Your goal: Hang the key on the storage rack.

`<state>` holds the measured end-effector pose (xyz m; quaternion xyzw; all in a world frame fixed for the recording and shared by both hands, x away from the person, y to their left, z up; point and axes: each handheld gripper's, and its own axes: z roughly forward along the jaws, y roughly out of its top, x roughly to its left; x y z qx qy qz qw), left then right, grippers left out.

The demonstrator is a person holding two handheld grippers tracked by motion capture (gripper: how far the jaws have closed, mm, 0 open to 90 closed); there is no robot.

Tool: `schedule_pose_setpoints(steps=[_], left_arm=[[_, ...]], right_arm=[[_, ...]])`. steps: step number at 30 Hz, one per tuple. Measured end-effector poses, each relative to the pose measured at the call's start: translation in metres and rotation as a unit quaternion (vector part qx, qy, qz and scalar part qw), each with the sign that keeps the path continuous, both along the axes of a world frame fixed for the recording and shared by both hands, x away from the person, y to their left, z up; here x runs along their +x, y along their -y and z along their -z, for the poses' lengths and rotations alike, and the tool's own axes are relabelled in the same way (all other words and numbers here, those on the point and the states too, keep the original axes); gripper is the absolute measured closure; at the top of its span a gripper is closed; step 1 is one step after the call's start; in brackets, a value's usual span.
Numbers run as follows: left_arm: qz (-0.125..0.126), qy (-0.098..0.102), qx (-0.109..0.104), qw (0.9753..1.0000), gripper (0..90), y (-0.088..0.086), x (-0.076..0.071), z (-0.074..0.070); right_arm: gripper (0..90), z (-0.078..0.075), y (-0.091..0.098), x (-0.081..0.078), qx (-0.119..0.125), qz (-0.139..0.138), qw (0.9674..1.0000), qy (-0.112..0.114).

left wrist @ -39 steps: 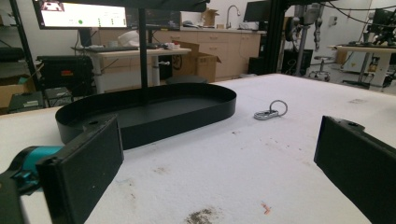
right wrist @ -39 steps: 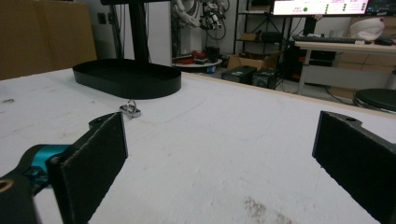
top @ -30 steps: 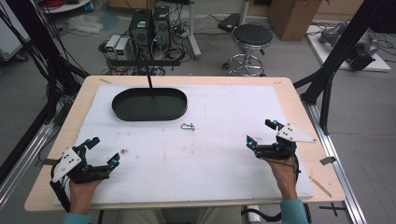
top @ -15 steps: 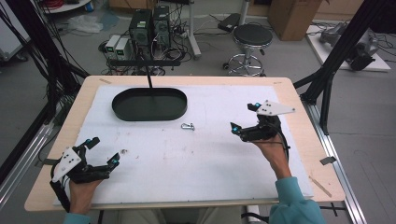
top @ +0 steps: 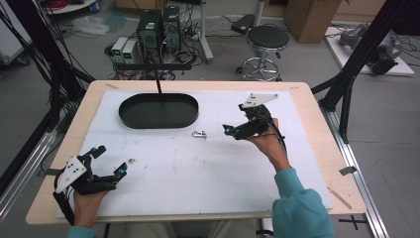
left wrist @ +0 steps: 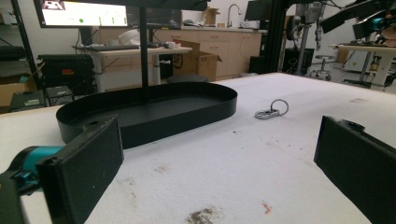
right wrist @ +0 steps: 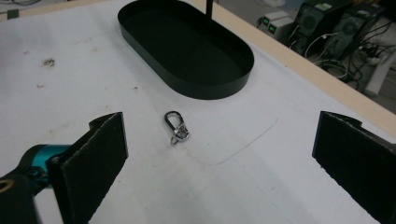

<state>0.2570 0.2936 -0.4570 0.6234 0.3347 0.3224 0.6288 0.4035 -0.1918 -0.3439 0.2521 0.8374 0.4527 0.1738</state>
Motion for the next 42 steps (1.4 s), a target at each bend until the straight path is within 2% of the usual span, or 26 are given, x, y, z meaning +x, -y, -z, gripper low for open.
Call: schedule_pose_setpoints(steps=[1,4,8,9,13,14,18,21,27,35,37,38,42], left_arm=[[0.000,0.000,0.000,1.0000,1.7,0.000,0.000,0.000],[0.000,0.000,-0.001,1.0000,1.7,0.000,0.000,0.000],[0.000,-0.001,-0.001,1.0000,1.7,0.000,0.000,0.000],[0.000,-0.001,-0.001,1.0000,1.7,0.000,0.000,0.000],[-0.001,-0.003,-0.001,1.0000,1.7,0.000,0.000,0.000],[-0.001,-0.003,0.000,1.0000,1.7,0.000,0.000,0.000],[0.000,-0.003,0.003,1.0000,1.7,0.000,0.001,0.000],[0.000,-0.003,0.003,1.0000,1.7,0.000,0.001,0.000],[0.000,-0.004,0.002,1.0000,1.7,0.000,0.001,0.000],[0.000,-0.004,0.003,1.0000,1.7,0.000,0.001,0.000],[0.001,-0.003,0.002,1.0000,1.7,0.000,0.001,0.000],[0.001,-0.004,0.002,1.0000,1.7,0.000,0.001,0.000],[0.001,-0.003,0.002,1.0000,1.7,0.000,0.001,0.000]], right_arm=[[2.7,0.001,-0.008,0.006,-0.009,-0.006,0.9999,-0.004],[2.7,0.002,-0.018,0.013,-0.017,-0.015,0.9997,-0.013],[2.9,0.004,-0.028,0.020,-0.028,-0.025,0.9992,-0.016],[2.9,0.005,-0.031,0.021,-0.031,-0.027,0.9989,-0.023],[2.9,0.010,-0.039,0.026,-0.038,-0.027,0.9984,-0.033],[2.9,0.012,-0.042,0.027,-0.036,-0.030,0.9979,-0.045],[2.9,0.017,-0.048,0.032,-0.034,-0.027,0.9972,-0.060],[3.0,0.024,-0.054,0.036,-0.043,-0.028,0.9958,-0.075],[3.1,0.036,-0.065,0.040,-0.067,-0.029,0.9936,-0.086],[8.0,0.048,-0.071,0.046,-0.085,-0.036,0.9900,-0.106],[15.8,0.050,-0.071,0.047,-0.090,-0.044,0.9888,-0.110],[16.9,0.051,-0.072,0.047,-0.092,-0.045,0.9885,-0.111],[17.5,0.055,-0.073,0.049,-0.098,-0.047,0.9870,-0.118]])
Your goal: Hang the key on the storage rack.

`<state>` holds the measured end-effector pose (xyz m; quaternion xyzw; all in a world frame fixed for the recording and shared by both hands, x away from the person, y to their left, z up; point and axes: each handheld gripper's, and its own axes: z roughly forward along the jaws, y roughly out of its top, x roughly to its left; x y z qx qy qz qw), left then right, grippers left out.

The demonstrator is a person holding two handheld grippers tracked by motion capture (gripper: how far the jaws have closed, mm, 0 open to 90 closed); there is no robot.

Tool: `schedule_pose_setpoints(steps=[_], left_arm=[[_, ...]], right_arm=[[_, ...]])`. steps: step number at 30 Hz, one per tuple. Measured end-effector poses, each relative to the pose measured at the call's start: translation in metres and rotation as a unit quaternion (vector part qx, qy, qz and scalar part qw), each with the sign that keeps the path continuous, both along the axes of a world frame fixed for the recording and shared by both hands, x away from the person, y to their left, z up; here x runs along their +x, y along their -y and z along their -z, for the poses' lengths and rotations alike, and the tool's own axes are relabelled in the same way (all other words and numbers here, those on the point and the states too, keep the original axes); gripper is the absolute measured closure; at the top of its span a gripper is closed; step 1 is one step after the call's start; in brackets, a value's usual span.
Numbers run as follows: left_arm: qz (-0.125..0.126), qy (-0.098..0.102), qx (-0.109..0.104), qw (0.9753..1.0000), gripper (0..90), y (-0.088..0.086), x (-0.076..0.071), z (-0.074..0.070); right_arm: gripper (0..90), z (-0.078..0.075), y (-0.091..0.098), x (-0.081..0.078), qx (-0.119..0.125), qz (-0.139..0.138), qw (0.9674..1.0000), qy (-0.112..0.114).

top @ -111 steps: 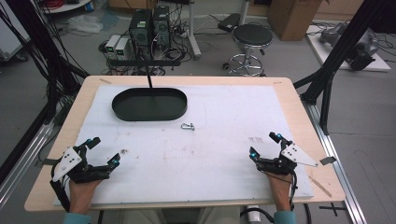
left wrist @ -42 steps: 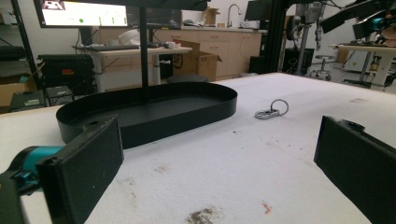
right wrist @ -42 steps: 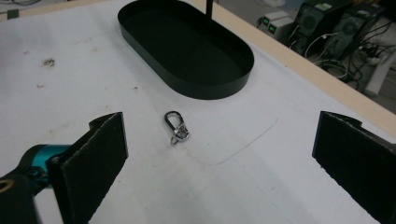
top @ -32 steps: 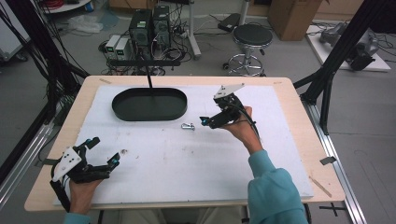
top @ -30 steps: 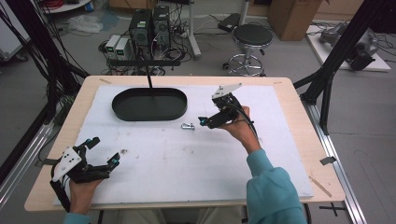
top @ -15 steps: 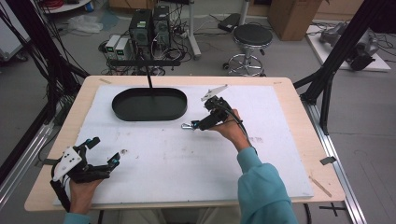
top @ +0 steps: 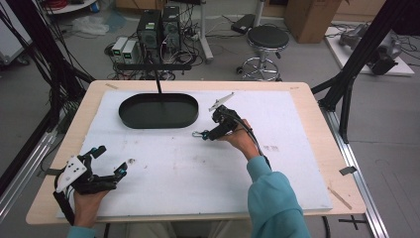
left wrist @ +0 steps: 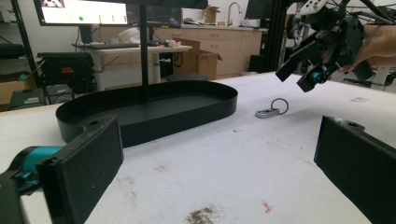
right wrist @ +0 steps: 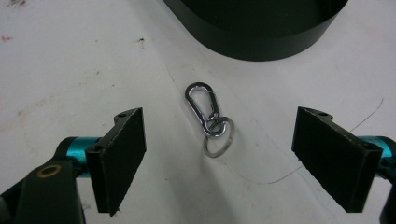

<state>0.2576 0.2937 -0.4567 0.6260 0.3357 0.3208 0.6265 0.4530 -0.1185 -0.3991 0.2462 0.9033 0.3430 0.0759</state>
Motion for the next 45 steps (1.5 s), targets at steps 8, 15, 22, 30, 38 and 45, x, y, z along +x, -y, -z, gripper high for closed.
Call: schedule_pose_setpoints(steps=[8,15,22,30,38,45], left_arm=[[0.000,0.000,0.000,1.0000,1.7,0.000,0.000,0.000],[0.000,0.000,0.000,1.0000,1.7,0.000,0.000,0.000],[0.001,0.000,0.000,1.0000,1.7,0.000,0.000,0.000],[0.002,0.001,-0.002,1.0000,1.7,0.000,0.000,0.000],[0.002,0.001,0.000,1.0000,1.7,0.000,0.000,0.000],[0.002,0.001,0.001,1.0000,1.7,0.000,0.000,0.000]], right_arm=[[20.9,0.006,0.001,0.005,-0.005,0.004,0.9999,-0.012],[26.2,0.012,0.002,0.009,-0.011,0.001,0.9996,-0.027],[34.8,0.020,0.002,0.014,-0.013,0.000,0.9990,-0.042],[43.1,0.026,0.002,0.017,-0.016,0.000,0.9981,-0.060],[55.4,0.029,0.003,0.019,-0.011,-0.010,0.9970,-0.076],[64.1,0.029,0.004,0.020,-0.009,-0.017,0.9965,-0.082]])
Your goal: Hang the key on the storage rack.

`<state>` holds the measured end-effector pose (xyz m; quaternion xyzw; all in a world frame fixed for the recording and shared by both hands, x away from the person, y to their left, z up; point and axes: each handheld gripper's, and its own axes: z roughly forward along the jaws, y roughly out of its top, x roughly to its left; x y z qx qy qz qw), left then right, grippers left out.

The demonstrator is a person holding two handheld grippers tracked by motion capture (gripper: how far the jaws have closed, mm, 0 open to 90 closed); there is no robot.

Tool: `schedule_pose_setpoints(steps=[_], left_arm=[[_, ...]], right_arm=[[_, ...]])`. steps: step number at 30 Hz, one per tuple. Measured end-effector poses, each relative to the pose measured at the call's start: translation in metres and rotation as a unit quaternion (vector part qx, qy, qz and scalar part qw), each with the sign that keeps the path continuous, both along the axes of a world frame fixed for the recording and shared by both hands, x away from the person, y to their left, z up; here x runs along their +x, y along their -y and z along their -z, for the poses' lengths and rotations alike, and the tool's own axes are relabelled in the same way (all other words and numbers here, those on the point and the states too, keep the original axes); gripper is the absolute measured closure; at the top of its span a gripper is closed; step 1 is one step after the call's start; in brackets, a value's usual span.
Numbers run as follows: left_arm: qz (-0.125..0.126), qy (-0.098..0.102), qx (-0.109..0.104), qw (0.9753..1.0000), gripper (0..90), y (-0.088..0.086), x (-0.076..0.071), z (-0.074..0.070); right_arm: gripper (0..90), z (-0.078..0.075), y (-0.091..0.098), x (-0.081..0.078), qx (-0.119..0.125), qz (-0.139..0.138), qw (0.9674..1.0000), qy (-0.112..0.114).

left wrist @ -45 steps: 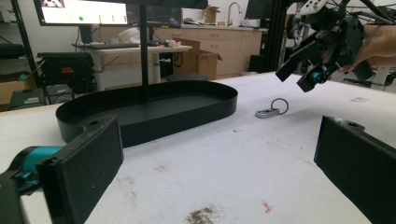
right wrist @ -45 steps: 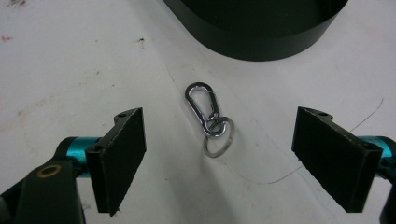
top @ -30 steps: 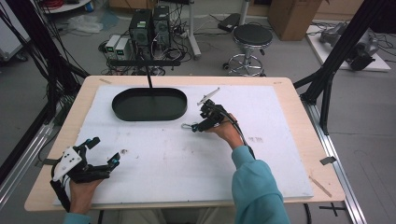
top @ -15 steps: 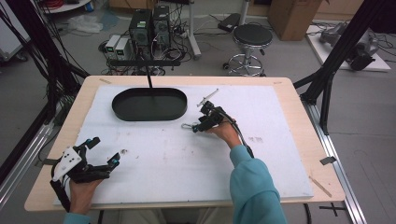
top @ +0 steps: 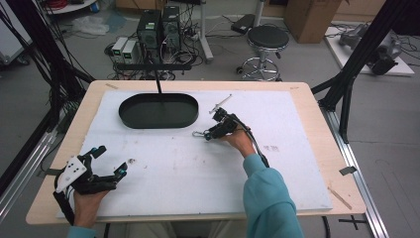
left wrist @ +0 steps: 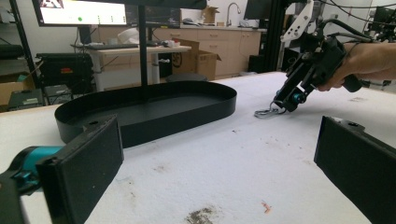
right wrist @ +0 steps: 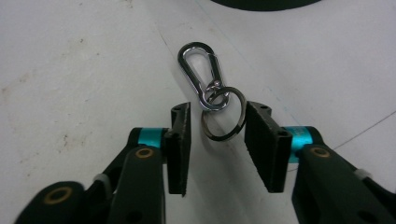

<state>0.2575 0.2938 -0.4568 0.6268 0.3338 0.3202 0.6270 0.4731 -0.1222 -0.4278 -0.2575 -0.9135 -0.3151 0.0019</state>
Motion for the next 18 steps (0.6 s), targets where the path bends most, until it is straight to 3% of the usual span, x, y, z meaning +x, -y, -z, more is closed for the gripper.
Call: schedule_pose_setpoints(steps=[12,18], left_arm=[[0.000,0.000,0.000,1.0000,1.7,0.0000,0.0001,0.0000],[-0.001,0.000,-0.001,1.0000,1.7,0.0003,0.0000,0.0000]], right_arm=[[80.9,-0.0060,0.0019,-0.0018,0.007,-0.008,0.9999,0.005],[82.0,-0.0059,-0.0013,-0.0028,0.006,-0.013,0.9999,0.006]])
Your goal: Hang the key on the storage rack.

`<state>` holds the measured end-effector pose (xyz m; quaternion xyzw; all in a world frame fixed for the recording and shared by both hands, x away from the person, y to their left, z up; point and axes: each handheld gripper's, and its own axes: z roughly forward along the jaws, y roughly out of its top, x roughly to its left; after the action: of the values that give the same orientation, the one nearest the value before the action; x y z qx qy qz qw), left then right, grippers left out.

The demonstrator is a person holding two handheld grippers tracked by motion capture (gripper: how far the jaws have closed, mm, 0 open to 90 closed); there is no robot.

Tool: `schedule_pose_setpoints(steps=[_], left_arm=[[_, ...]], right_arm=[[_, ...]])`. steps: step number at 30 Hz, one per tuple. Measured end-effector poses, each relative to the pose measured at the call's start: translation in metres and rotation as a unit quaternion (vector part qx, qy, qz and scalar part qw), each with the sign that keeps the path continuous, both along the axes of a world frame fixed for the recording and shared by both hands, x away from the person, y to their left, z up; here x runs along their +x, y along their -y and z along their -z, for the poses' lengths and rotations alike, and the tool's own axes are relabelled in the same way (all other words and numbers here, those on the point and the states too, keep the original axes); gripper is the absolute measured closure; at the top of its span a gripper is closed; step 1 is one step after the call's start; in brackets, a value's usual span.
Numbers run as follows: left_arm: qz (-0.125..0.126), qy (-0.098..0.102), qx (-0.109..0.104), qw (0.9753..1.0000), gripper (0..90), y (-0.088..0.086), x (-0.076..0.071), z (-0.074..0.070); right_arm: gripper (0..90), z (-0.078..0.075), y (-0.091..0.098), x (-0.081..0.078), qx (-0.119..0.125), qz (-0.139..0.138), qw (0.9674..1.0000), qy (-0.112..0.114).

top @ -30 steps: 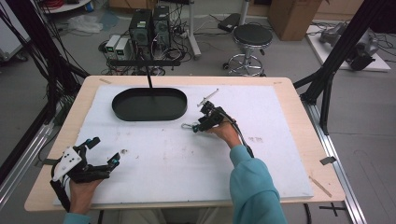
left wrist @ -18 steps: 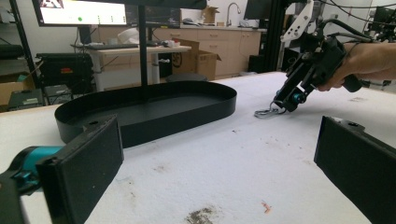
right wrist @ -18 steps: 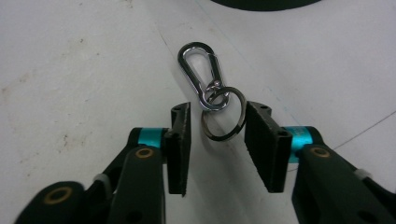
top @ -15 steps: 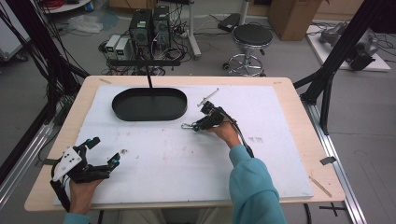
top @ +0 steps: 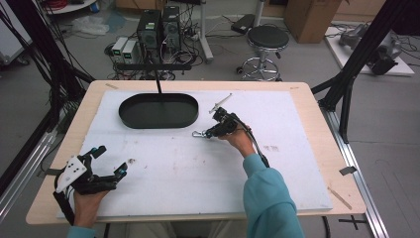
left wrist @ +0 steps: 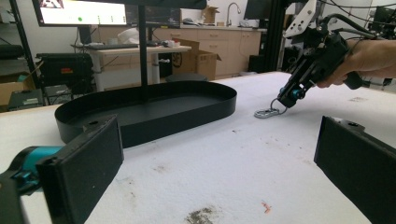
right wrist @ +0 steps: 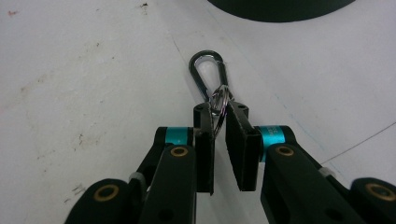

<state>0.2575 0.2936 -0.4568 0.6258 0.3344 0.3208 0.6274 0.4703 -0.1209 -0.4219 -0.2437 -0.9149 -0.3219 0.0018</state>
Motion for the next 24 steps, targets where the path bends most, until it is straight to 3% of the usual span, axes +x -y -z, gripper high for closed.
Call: schedule_pose_setpoints(steps=[3,6,14,24], left_arm=[[0.000,0.000,0.000,1.0000,1.7,0.000,0.000,0.000],[0.000,0.000,0.000,1.0000,1.7,0.000,0.000,0.000],[-0.003,-0.001,0.000,1.0000,1.7,0.000,0.000,0.000],[-0.007,0.000,-0.003,1.0000,1.7,0.000,0.000,0.000]], right_arm=[[87.4,0.000,0.000,0.000,0.001,-0.002,1.0000,-0.001],[88.1,-0.001,-0.001,-0.001,-0.002,0.007,1.0000,-0.005],[89.0,-0.004,0.000,-0.003,-0.008,0.000,0.9999,-0.006],[89.0,-0.016,0.002,-0.008,0.025,-0.009,0.9995,0.017]])
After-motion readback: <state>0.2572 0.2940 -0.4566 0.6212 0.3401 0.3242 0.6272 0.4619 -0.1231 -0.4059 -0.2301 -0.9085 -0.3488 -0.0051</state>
